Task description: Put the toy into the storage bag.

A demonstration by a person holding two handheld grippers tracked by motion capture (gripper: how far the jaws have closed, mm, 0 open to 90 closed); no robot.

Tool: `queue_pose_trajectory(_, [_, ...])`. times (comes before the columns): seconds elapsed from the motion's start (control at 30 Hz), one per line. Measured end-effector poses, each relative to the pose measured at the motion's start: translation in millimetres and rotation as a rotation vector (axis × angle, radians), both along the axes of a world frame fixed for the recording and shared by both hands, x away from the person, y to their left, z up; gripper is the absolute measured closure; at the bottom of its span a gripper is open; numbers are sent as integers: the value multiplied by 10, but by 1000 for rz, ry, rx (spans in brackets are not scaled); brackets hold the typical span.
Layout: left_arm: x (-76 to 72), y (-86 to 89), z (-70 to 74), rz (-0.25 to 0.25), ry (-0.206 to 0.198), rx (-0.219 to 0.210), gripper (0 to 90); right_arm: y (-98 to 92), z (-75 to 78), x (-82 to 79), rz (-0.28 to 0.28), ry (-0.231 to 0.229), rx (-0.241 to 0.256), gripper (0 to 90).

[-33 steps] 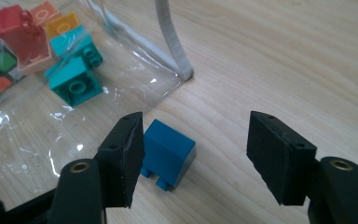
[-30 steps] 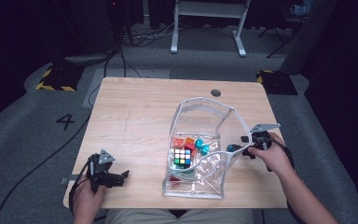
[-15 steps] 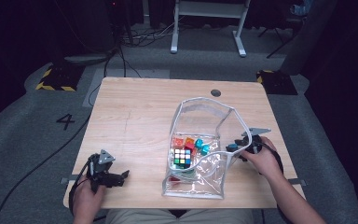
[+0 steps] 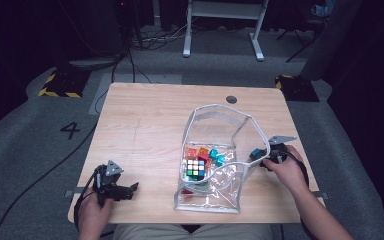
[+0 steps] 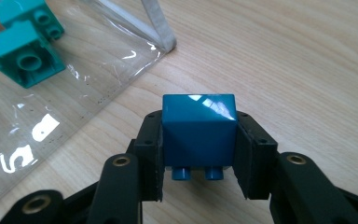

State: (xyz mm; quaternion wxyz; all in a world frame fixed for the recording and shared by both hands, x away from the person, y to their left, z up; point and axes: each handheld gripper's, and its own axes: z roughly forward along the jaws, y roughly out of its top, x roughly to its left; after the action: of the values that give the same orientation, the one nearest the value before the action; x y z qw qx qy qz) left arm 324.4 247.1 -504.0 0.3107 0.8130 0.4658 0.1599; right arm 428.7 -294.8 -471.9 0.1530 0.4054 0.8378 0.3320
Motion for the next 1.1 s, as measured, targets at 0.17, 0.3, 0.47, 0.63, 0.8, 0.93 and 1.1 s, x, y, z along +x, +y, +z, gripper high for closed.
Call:
queue_pose_trajectory(0.17, [0, 0, 1, -1, 2, 1, 0, -73, 175, -39, -1, -14, 14, 591])
queue_pose_trajectory(0.3, [0, 2, 2, -3, 3, 0, 0, -157, 343, -78, 3, -19, 43, 590])
queue_pose_trajectory(0.47, [0, 1, 2, -2, 4, -1, 0, -249, 569, -167, 16, -48, 43, 590])
queue_pose_trajectory(0.63, [0, 1, 1, -1, 4, -1, 0, -315, 733, -247, 29, -59, 44, 591])
queue_pose_trajectory(0.8, [0, -1, 0, 1, 1, 0, 0, -385, 905, -337, 31, -69, 84, 590])
queue_pose_trajectory(0.93, [0, 1, 0, -1, 1, 0, 0, -428, 1009, -411, 41, -86, 88, 591])
queue_pose_trajectory(1.1, [0, 3, 4, -4, 8, -2, 0, -449, 1120, -499, 62, -90, 86, 591])
